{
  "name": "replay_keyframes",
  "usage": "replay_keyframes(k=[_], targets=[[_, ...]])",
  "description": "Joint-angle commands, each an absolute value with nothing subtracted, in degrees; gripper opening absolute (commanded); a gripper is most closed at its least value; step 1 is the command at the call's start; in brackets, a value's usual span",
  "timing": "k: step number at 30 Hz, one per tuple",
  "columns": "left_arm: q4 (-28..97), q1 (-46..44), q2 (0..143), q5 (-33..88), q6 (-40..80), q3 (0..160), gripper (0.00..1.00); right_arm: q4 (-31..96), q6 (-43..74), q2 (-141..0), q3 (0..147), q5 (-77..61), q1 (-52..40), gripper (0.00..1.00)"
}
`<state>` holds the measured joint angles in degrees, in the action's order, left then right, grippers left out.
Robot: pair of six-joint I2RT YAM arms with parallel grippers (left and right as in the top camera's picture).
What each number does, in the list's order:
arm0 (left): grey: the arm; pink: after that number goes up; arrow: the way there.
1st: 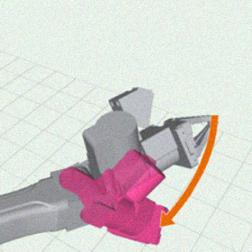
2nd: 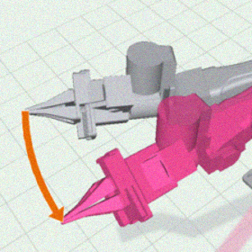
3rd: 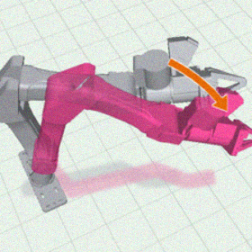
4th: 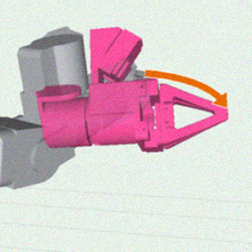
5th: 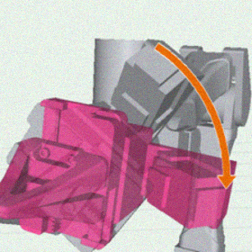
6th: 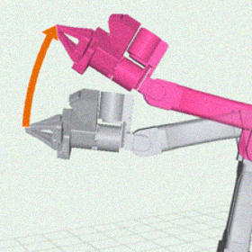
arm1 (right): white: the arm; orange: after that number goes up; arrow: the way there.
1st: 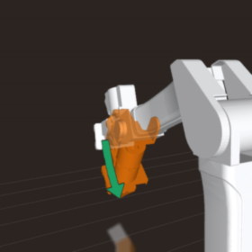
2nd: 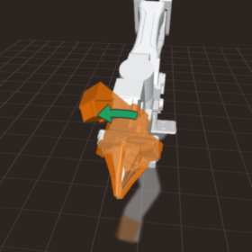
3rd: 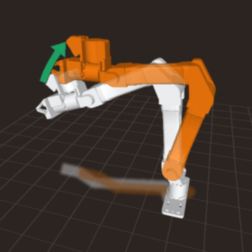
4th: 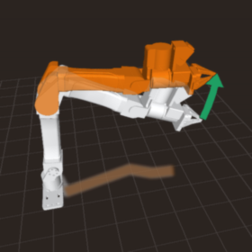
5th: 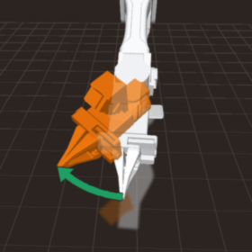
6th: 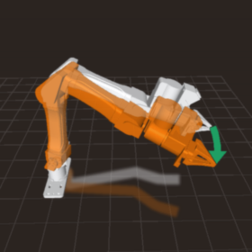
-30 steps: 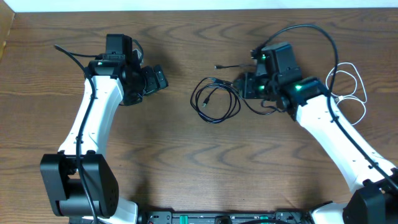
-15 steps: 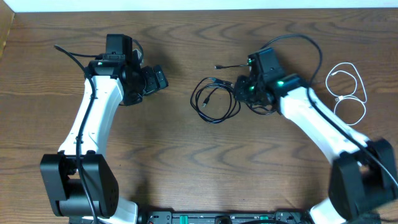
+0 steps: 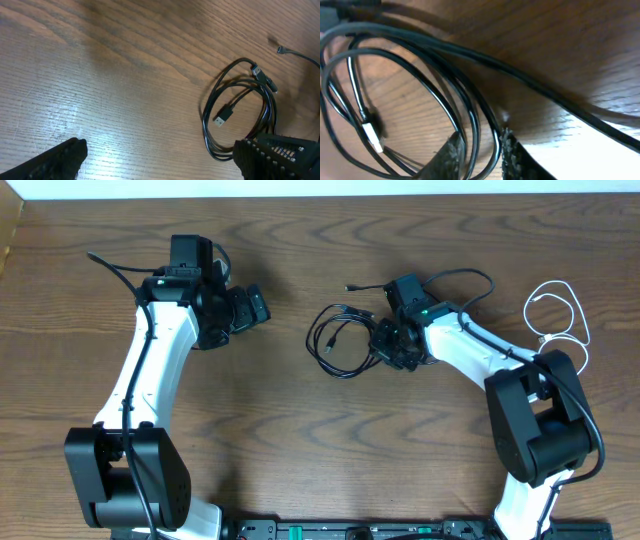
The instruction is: Untangle cables
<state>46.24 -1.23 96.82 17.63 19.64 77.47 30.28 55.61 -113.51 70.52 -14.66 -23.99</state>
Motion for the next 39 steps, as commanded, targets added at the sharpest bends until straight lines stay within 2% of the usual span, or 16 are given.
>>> replay_keyframes(k=[1,4,6,12,19,29,31,36,39], targets=[[46.44,-1.1,97.1,16.84,19.51,77.06,0.98,30.39,59.66,-117.23,69.91,-14.52,-24.12,0.2],[46.44,-1.1,97.1,16.84,19.51,77.06,0.98,30.59,59.46,-117.45,69.91,-14.46,-24.1,0.13],[46.44,-1.1,97.1,16.84,19.51,77.06,0.98,30.63,58.81,-117.43,69.91,-14.48,-24.1,0.01],[46.44,-1.1,97.1,16.84,19.51,77.06,0.98,30.76,48.77,-116.86,70.06,-15.31,-23.05,0.01],[46.44,-1.1,97.1,16.84,19.51,77.06,0.98,28.58,32.14,-109.84,70.11,-26.79,-18.17,0.01],[46.44,-1.1,97.1,16.84,19.51,77.06,0.98,27.42,26.7,-106.08,70.08,-28.27,-16.86,0.01],[46.44,-1.1,97.1,16.84,19.53,77.06,0.98,26.87,19.25,-106.06,70.08,-33.82,-16.82,0.01],[46.44,-1.1,97.1,16.84,19.51,77.06,0.98,26.87,-5.85,-106.06,70.08,-64.31,-15.77,0.01],[46.44,-1.1,97.1,16.84,19.51,77.06,0.98,26.55,-7.84,-106.06,70.08,-70.41,-14.68,0.01]])
